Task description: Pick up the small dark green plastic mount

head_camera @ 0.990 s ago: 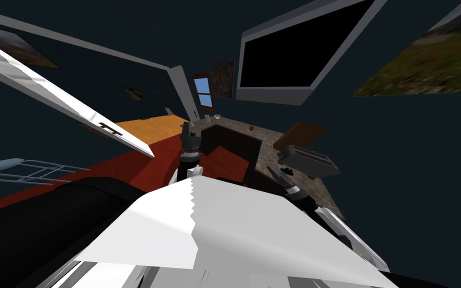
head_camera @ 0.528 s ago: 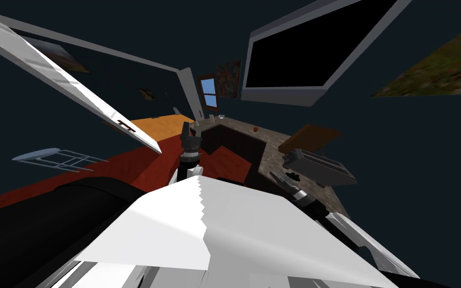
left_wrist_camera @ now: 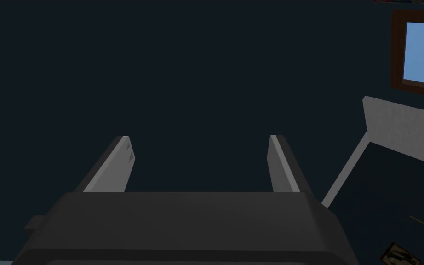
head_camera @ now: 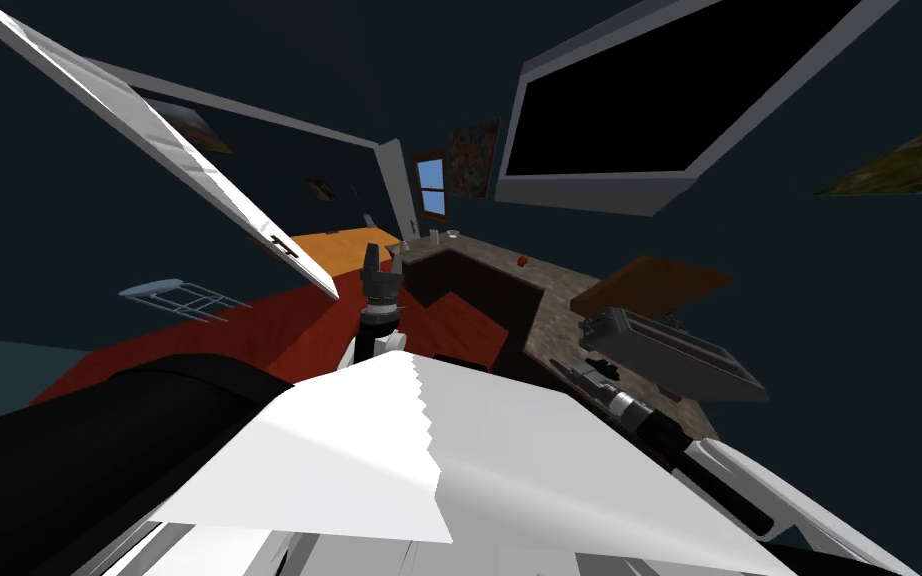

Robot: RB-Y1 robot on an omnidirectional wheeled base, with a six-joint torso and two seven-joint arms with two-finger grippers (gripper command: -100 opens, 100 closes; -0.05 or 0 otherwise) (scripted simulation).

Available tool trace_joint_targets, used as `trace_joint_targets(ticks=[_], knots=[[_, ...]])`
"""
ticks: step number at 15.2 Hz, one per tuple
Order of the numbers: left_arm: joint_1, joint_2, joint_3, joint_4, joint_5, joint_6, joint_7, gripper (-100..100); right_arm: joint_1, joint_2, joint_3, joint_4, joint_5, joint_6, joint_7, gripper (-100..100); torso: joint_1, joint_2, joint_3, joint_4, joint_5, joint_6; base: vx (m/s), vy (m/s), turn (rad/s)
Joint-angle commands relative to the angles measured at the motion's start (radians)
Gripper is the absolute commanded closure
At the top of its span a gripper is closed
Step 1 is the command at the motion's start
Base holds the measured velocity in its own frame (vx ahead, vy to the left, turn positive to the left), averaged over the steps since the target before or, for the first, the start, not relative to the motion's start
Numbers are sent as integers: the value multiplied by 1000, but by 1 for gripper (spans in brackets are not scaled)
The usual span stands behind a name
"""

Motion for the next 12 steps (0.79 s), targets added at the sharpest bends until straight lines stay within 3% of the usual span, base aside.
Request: trace_joint_targets(ticks=[1, 2, 4, 5, 10, 11, 12], knots=[[0, 0, 0, 0, 0, 0, 0, 0, 7, -35, 6, 32, 18, 1, 5, -100, 0, 0, 0, 0, 0, 0, 7, 14, 178], [0, 0, 0, 0, 0, 0, 0, 0, 25, -72, 8, 63, 39, 2, 8, -100, 0, 0, 0, 0, 0, 0, 7, 17, 240], [0, 0, 0, 0, 0, 0, 0, 0, 25, -84, 8, 68, 39, 2, 8, -100, 0, 0, 0, 0, 0, 0, 6, 10, 130], [0, 0, 0, 0, 0, 0, 0, 0, 42, -124, 10, 100, 60, 4, 11, -100, 0, 0, 0, 0, 0, 0, 7, 13, 132], [0, 0, 0, 0, 0, 0, 0, 0, 78, -219, 16, 172, 101, 7, 16, -100, 0, -1, 0, 0, 0, 0, 10, 15, 196], [0, 0, 0, 0, 0, 0, 0, 0, 96, -245, 20, 205, 122, 9, 19, -100, 0, 0, 0, 0, 0, 0, 10, 16, 199], [0, 0, 0, 0, 0, 0, 0, 0, 96, -257, 20, 205, 122, 9, 19, -100, 0, 0, 0, 0, 0, 0, 9, 15, 162]])
